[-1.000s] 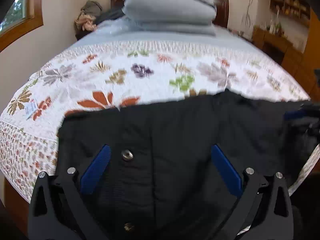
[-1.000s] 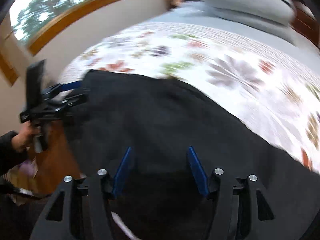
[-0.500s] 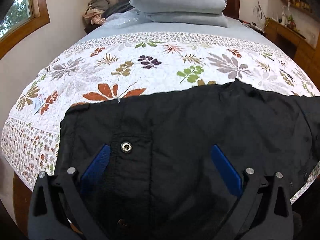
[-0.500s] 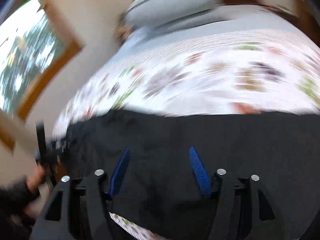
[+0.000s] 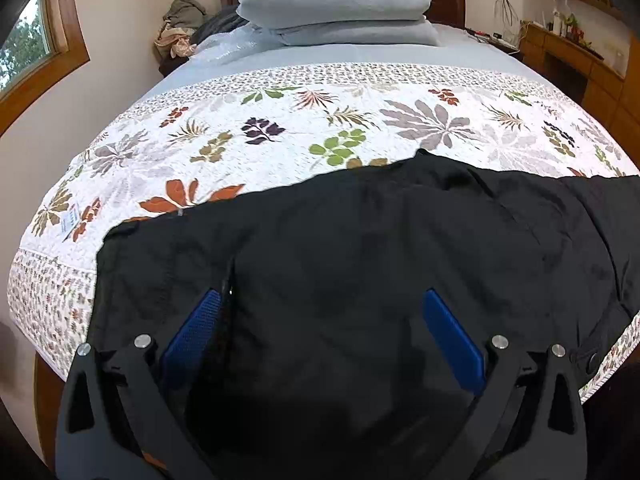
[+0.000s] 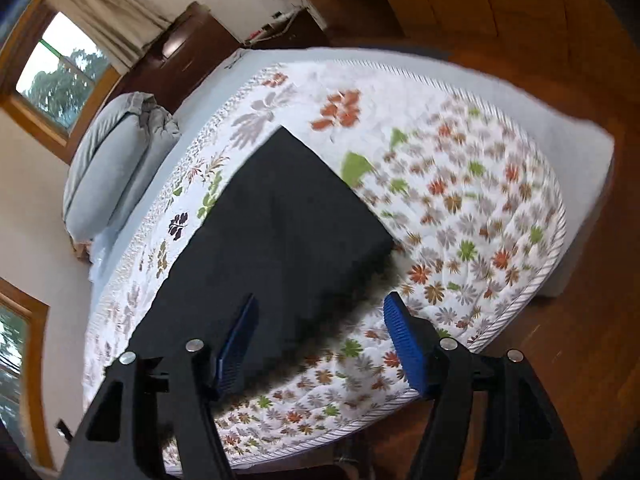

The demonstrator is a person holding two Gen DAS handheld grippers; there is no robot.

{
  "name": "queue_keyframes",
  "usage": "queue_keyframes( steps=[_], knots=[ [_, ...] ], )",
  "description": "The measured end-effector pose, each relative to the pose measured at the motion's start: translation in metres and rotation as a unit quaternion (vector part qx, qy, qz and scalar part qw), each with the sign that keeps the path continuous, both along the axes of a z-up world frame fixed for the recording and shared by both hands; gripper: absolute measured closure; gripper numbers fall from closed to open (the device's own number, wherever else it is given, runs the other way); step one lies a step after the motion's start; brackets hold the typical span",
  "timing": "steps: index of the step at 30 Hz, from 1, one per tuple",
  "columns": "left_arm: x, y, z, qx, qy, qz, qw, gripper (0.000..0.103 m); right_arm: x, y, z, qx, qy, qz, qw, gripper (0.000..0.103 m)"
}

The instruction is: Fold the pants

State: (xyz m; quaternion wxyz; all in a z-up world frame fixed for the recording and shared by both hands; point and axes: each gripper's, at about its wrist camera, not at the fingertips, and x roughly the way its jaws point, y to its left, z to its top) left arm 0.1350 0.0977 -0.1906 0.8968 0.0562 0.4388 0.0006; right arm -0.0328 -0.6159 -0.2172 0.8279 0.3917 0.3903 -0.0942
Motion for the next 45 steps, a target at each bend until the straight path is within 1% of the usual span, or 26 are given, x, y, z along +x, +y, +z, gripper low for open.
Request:
queue_keyframes(
  steps=[2,4,6,8,10,11,12,13,15,16,17,18,20,21,22,23,24,25,27,29,31,35,36,37,42,45],
  knots=[
    [0.000,-0.005,-0.003,0.004,0.001,0.003,1.0000,0.002,0.004,-0.006,-0.003,0.009,-0.013,0.001,1.000,0.040],
    [0.002,-0.007,-0.007,0.007,0.006,0.009,0.9999,0.002,0.011,-0.010,-0.006,0.014,-0.019,0.002,1.000,0.062],
    [0.003,-0.006,-0.010,0.009,0.008,0.015,0.9998,0.002,0.021,-0.008,-0.001,-0.009,-0.021,0.008,1.000,0.075],
    [0.004,-0.004,-0.014,0.014,0.014,0.023,0.9995,0.002,0.027,-0.007,0.008,-0.029,-0.034,0.024,0.999,0.080],
    [0.006,0.001,-0.018,0.012,0.018,0.034,0.9992,0.002,0.033,-0.006,0.022,-0.038,-0.062,0.038,0.997,0.084],
    [0.007,0.002,-0.020,0.009,0.020,0.038,0.9990,0.002,0.037,-0.008,0.028,-0.038,-0.071,0.044,0.996,0.084],
    [0.008,0.003,-0.021,0.007,0.023,0.041,0.9989,0.002,0.040,-0.009,0.029,-0.036,-0.066,0.044,0.996,0.084],
    [0.009,0.004,-0.022,0.005,0.024,0.043,0.9988,0.002,0.043,-0.009,0.027,-0.035,-0.053,0.045,0.997,0.084],
    [0.010,0.004,-0.024,0.005,0.024,0.045,0.9987,0.002,0.047,-0.011,0.016,-0.052,-0.005,0.046,0.998,0.084],
    [0.010,0.003,-0.025,0.006,0.024,0.045,0.9986,0.002,0.048,-0.012,0.009,-0.050,0.008,0.046,0.998,0.084],
    [0.011,0.003,-0.026,0.007,0.025,0.045,0.9986,0.002,0.046,-0.016,0.000,-0.029,0.016,0.041,0.999,0.083],
    [0.012,0.003,-0.026,0.007,0.026,0.045,0.9986,0.002,0.043,-0.020,-0.004,-0.017,0.008,0.036,0.999,0.082],
    [0.012,0.003,-0.027,0.005,0.028,0.045,0.9986,0.002,0.033,-0.021,-0.003,-0.002,-0.008,0.027,1.000,0.071],
    [0.013,0.004,-0.027,0.005,0.028,0.044,0.9986,0.002,0.027,-0.020,0.001,0.005,-0.019,0.027,0.999,0.059],
    [0.013,0.004,-0.026,0.005,0.028,0.043,0.9987,0.002,0.022,-0.019,0.004,0.002,-0.021,0.021,1.000,0.039],
    [0.012,0.004,-0.025,0.005,0.028,0.043,0.9987,0.002,0.017,-0.017,0.007,-0.005,-0.021,0.014,1.000,0.032],
    [0.012,0.004,-0.024,0.004,0.028,0.043,0.9987,0.002,0.010,-0.015,0.010,-0.005,-0.027,0.015,1.000,0.030],
    [0.012,0.005,-0.022,0.002,0.026,0.044,0.9987,0.002,0.007,-0.015,0.011,-0.003,-0.029,0.014,0.999,0.030],
    [0.009,0.006,-0.019,-0.001,0.021,0.047,0.9987,0.002,-0.001,-0.017,0.010,0.023,-0.043,0.006,0.999,0.030],
    [0.006,0.007,-0.017,-0.004,0.017,0.048,0.9987,0.002,-0.003,-0.019,0.000,0.068,-0.054,0.000,0.996,0.031],
    [0.003,0.009,-0.015,0.000,0.011,0.048,0.9988,0.002,0.000,-0.019,-0.007,0.083,-0.053,-0.005,0.995,0.034],
    [0.000,0.014,-0.012,0.005,0.010,0.051,0.9986,0.002,0.009,-0.015,-0.020,0.107,-0.054,-0.009,0.993,0.036],
    [0.000,0.017,-0.012,0.005,0.012,0.053,0.9985,0.002,0.012,-0.014,-0.024,0.118,-0.057,-0.008,0.991,0.038],
    [0.000,0.019,-0.013,0.006,0.014,0.056,0.9983,0.002,0.015,-0.013,-0.026,0.124,-0.060,-0.007,0.990,0.040],
    [0.000,0.028,-0.018,0.004,0.022,0.063,0.9977,0.002,0.029,-0.008,-0.029,0.130,-0.068,-0.011,0.989,0.041],
    [0.000,0.029,-0.021,0.003,0.025,0.064,0.9977,0.002,0.033,-0.003,-0.025,0.131,-0.086,0.006,0.988,0.050]
  ],
)
